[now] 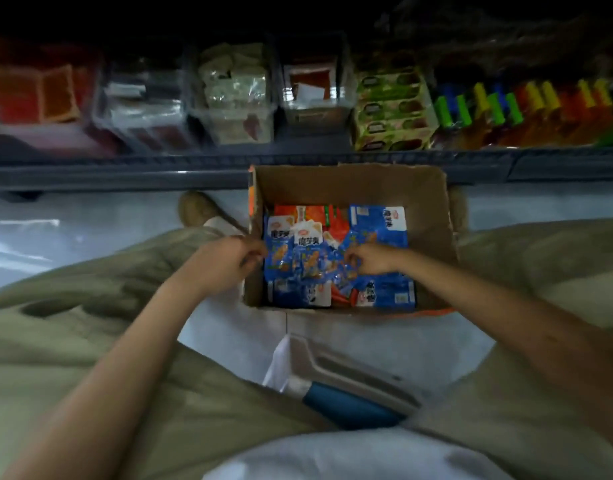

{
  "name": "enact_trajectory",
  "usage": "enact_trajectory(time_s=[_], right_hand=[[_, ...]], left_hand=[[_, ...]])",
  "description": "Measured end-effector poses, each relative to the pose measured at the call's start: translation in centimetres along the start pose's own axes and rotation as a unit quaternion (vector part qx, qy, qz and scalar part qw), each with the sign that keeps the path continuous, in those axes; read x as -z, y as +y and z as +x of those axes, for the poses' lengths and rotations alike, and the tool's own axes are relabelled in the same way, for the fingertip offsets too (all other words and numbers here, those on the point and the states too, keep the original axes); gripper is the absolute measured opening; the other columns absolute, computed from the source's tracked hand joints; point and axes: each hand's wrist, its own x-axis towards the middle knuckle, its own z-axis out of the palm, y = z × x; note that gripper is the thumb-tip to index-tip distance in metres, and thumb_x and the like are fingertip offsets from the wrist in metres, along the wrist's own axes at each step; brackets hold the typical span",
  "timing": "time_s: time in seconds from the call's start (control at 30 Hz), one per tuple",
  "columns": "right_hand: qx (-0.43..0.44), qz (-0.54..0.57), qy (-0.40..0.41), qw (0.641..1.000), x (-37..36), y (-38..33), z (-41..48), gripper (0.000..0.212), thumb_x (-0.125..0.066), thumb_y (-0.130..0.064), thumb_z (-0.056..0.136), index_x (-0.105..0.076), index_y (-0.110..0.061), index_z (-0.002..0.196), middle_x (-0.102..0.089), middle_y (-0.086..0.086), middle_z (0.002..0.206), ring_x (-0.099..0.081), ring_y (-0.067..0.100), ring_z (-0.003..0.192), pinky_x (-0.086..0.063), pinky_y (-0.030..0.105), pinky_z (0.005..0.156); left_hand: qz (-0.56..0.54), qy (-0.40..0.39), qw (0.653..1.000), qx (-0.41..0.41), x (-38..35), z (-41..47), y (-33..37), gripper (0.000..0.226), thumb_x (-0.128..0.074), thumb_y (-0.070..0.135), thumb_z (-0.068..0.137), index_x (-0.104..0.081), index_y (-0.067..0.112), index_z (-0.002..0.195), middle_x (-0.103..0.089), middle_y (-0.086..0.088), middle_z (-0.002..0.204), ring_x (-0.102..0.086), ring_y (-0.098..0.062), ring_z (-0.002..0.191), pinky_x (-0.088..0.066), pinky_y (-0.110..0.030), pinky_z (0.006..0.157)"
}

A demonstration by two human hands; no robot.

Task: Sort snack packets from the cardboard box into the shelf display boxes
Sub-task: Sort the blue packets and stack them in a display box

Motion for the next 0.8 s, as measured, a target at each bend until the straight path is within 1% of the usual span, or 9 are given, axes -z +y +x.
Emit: enact_trajectory(time_s=[0.07,0.2,0.3,0.37,0.43,0.5,0.6,0.73,0.8], right_hand=[[-0.034,0.118,0.011,0.992,-1.7,-0.8,2.2,0.042,-0.06,-0.013,0.091,-0.046,-0.006,0.131,-0.06,0.015,0.115,-0.058,0.03,0.105,-0.045,0.037,0.089],[-0.075,0.333,0.107,0.934,-3.1,-4.2,6.3,0.053,-0.06,-0.008,0.091,-0.038,0.0,0.138,-0.051,0.014,0.129,-0.054,0.03,0.114,-0.051,0.03,0.082],[-0.079,0.375,0.135,0.914,-3.5,-7.1,9.5,0.053,-0.066,-0.012,0.087,-0.043,-0.001,0.134,-0.059,0.008,0.11,-0.059,0.026,0.101,-0.052,0.033,0.085],[-0.105,0.404,0.142,0.897,-3.7,-8.9,10.9,0.048,-0.066,-0.012,0.087,-0.043,-0.009,0.13,-0.058,0.006,0.111,-0.061,0.021,0.094,-0.051,0.022,0.069],[-0.136,0.458,0.154,0.865,-3.9,-10.2,12.0,0.053,-0.064,-0.006,0.088,-0.04,-0.006,0.135,-0.055,0.012,0.125,-0.062,0.025,0.091,-0.051,0.023,0.057],[-0.143,0.49,0.168,0.843,-3.8,-10.8,12.7,0.037,-0.059,-0.001,0.09,-0.048,-0.005,0.125,-0.058,0.016,0.123,-0.063,0.027,0.085,-0.051,0.024,0.048],[-0.139,0.423,0.144,0.884,-3.3,-10.9,12.5,0.01,-0.053,-0.001,0.092,-0.058,-0.004,0.1,-0.063,0.013,0.101,-0.061,0.026,0.079,-0.054,0.031,0.06],[-0.142,0.401,0.203,0.882,-2.2,-9.8,10.9,0.026,-0.049,-0.006,0.093,-0.055,-0.003,0.118,-0.055,0.009,0.111,-0.056,0.026,0.099,-0.047,0.033,0.079],[-0.089,0.417,0.188,0.885,-1.2,-9.0,8.7,0.028,-0.052,-0.009,0.095,-0.054,-0.002,0.122,-0.059,0.01,0.118,-0.058,0.024,0.1,-0.051,0.03,0.079]], left_hand=[[-0.016,0.014,1.0,0.008,0.1,0.4,-0.8,0.026,-0.05,0.018,0.095,-0.062,0.019,0.119,-0.065,-0.005,0.117,-0.06,-0.023,0.1,-0.043,-0.03,0.078],[-0.031,0.048,0.998,0.008,1.0,1.2,-2.0,0.026,-0.048,0.016,0.095,-0.061,0.019,0.117,-0.064,-0.005,0.112,-0.061,-0.024,0.096,-0.044,-0.029,0.076],[-0.023,0.081,0.996,0.018,1.8,1.3,-2.6,0.027,-0.047,0.017,0.095,-0.061,0.019,0.118,-0.065,-0.006,0.108,-0.061,-0.024,0.092,-0.044,-0.031,0.072],[-0.025,0.095,0.995,0.029,2.0,1.4,-3.1,0.027,-0.046,0.017,0.095,-0.06,0.018,0.119,-0.065,-0.006,0.107,-0.06,-0.022,0.09,-0.038,-0.028,0.069],[-0.031,0.1,0.994,0.036,1.9,1.4,-3.5,0.026,-0.046,0.017,0.095,-0.06,0.018,0.118,-0.065,-0.005,0.106,-0.056,-0.017,0.085,-0.034,-0.026,0.068],[-0.033,0.09,0.995,0.038,1.7,1.3,-4.2,0.025,-0.047,0.018,0.096,-0.061,0.019,0.117,-0.065,-0.004,0.105,-0.054,-0.014,0.083,-0.035,-0.026,0.068],[-0.028,0.077,0.995,0.057,1.3,1.1,-4.6,0.025,-0.047,0.019,0.096,-0.061,0.021,0.117,-0.067,-0.004,0.106,-0.061,-0.023,0.089,-0.046,-0.033,0.074],[-0.087,0.087,0.99,0.069,0.7,1.5,-4.3,0.024,-0.048,0.013,0.094,-0.063,0.018,0.113,-0.066,-0.004,0.107,-0.061,-0.021,0.089,-0.047,-0.031,0.072],[-0.154,0.091,0.982,0.061,0.4,2.0,-3.6,0.021,-0.051,0.008,0.092,-0.063,0.015,0.108,-0.058,-0.003,0.115,-0.057,-0.015,0.095,-0.044,-0.027,0.077]])
